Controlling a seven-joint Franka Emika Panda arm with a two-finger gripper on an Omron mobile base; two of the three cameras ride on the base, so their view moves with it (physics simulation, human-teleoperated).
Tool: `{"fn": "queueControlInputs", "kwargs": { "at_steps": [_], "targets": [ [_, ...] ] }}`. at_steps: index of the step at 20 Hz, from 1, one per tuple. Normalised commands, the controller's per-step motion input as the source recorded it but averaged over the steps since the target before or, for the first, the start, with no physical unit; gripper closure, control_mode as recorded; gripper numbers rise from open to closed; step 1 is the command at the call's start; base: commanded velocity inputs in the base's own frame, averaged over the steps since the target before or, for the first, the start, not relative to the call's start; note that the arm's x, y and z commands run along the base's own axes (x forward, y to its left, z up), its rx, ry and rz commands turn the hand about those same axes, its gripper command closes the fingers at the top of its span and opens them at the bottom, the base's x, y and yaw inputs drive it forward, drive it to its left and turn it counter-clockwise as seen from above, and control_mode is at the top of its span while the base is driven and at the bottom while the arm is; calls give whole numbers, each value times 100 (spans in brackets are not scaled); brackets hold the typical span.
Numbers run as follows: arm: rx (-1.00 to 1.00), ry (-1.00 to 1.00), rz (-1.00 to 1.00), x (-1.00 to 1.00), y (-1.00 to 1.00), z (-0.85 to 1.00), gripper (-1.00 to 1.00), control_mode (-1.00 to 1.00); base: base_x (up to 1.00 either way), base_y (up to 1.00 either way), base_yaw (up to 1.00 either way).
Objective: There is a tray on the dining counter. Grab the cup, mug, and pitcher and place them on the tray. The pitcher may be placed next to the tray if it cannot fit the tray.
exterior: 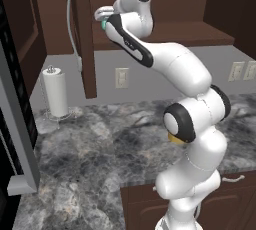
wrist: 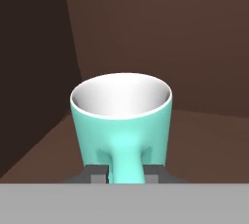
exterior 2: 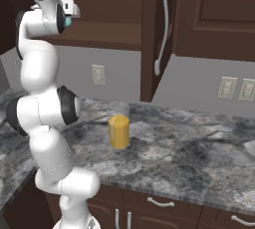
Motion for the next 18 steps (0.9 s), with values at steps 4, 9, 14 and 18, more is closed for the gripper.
{"fn": "queueControlInputs", "kwargs": {
  "at_steps": [4, 9, 14, 18],
  "targets": [
    [0, 0, 0, -25, -37, 14, 100, -100, 0, 0, 0],
    [0, 0, 0, -33, -33, 12, 100, -100, 0, 0, 0],
    [0, 0, 0, -43, -31, 0, 100, -100, 0, 0, 0],
    [0, 0, 0, -52, -35, 0, 100, -100, 0, 0, 0]
  ]
}}
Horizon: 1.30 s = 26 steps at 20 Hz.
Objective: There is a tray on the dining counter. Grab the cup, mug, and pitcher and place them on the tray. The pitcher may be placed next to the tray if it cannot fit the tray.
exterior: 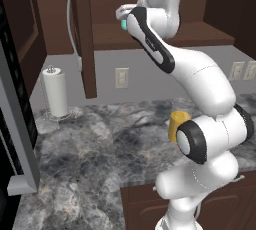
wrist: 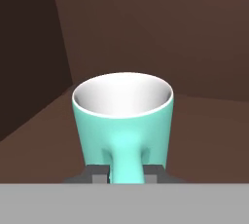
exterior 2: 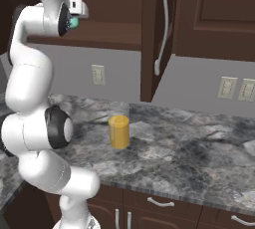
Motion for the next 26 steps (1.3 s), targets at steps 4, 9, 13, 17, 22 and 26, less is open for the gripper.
{"fn": "queueControlInputs", "kwargs": {
  "at_steps": [4, 9, 13, 17, 22, 26],
  "targets": [
    [0, -1, 0, -63, -38, 0, 100, -100, 0, 0, 0],
    [0, -2, 0, -78, -32, -5, 100, -100, 0, 0, 0],
    [0, -1, 0, -79, -24, -12, 100, -100, 0, 0, 0],
    [0, 0, 0, -78, -21, -19, 100, -100, 0, 0, 0],
    [0, 0, 0, -75, -22, -17, 100, -100, 0, 0, 0],
    [0, 0, 0, -73, -23, -7, 100, -100, 0, 0, 0]
  ]
}}
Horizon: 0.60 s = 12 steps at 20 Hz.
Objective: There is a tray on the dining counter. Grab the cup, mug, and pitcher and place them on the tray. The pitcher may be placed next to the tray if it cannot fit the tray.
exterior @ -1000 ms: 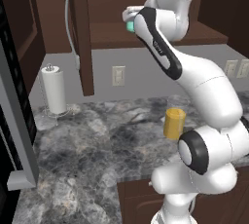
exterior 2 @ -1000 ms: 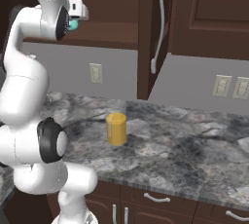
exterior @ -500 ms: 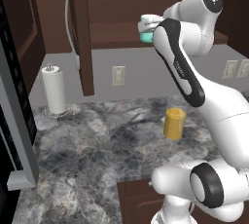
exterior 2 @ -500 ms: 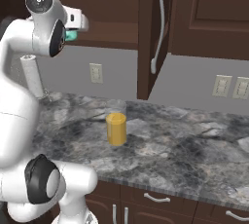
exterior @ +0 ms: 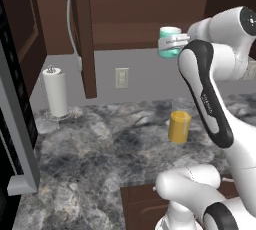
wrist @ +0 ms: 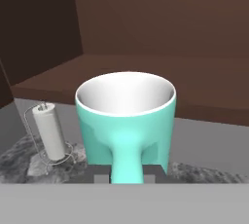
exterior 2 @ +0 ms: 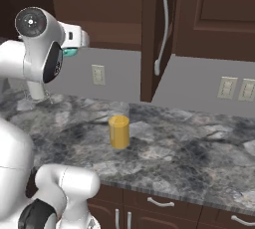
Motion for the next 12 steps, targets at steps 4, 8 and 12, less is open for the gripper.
{"fn": "queueControlInputs", "kwargs": {
  "at_steps": [4, 8, 12],
  "targets": [
    [-1, 0, 0, -65, -22, -8, 100, -100, 0, 0, 0],
    [-1, 0, 0, -61, -12, -1, 100, -100, 0, 0, 0],
    [0, 1, -2, -58, -4, 0, 100, -100, 0, 0, 0]
  ]
}}
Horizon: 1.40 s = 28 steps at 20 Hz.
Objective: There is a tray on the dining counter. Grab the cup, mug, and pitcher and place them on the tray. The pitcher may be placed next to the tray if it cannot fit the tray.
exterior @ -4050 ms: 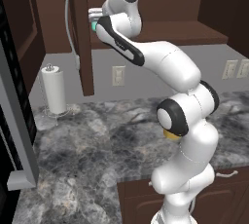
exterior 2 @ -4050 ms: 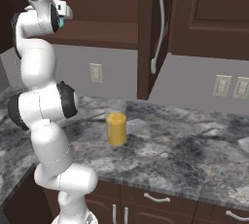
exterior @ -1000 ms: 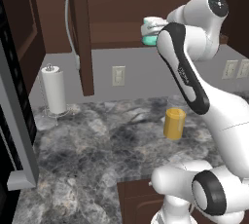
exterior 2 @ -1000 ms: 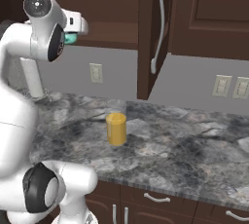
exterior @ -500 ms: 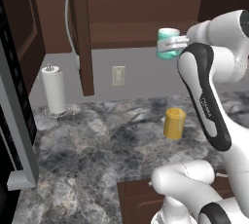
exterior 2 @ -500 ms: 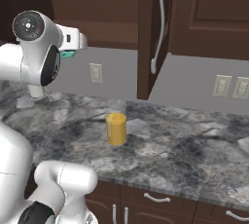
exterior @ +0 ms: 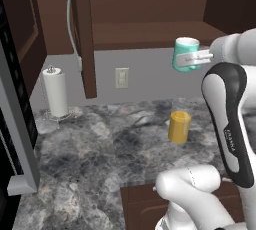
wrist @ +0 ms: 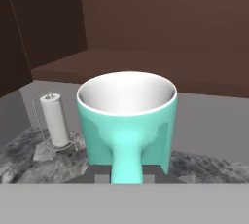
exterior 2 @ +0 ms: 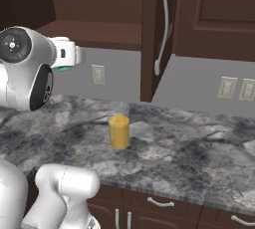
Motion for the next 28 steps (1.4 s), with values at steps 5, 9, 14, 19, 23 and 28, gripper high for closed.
{"fn": "queueControlInputs", "kwargs": {
  "at_steps": [5, 9, 14, 19, 23, 28],
  "targets": [
    [-2, 2, -13, -47, 0, -3, 100, -100, 0, 0, 0],
    [-2, 1, -17, -28, 0, 0, 100, -100, 0, 0, 0],
    [0, 6, -7, -27, 0, 0, 100, -100, 0, 0, 0],
    [0, 8, 0, -22, 0, 0, 100, -100, 0, 0, 0],
    [0, 11, 0, -13, 0, 0, 100, -100, 0, 0, 0],
    [0, 14, 0, -10, 0, 0, 100, -100, 0, 0, 0]
  ]
}}
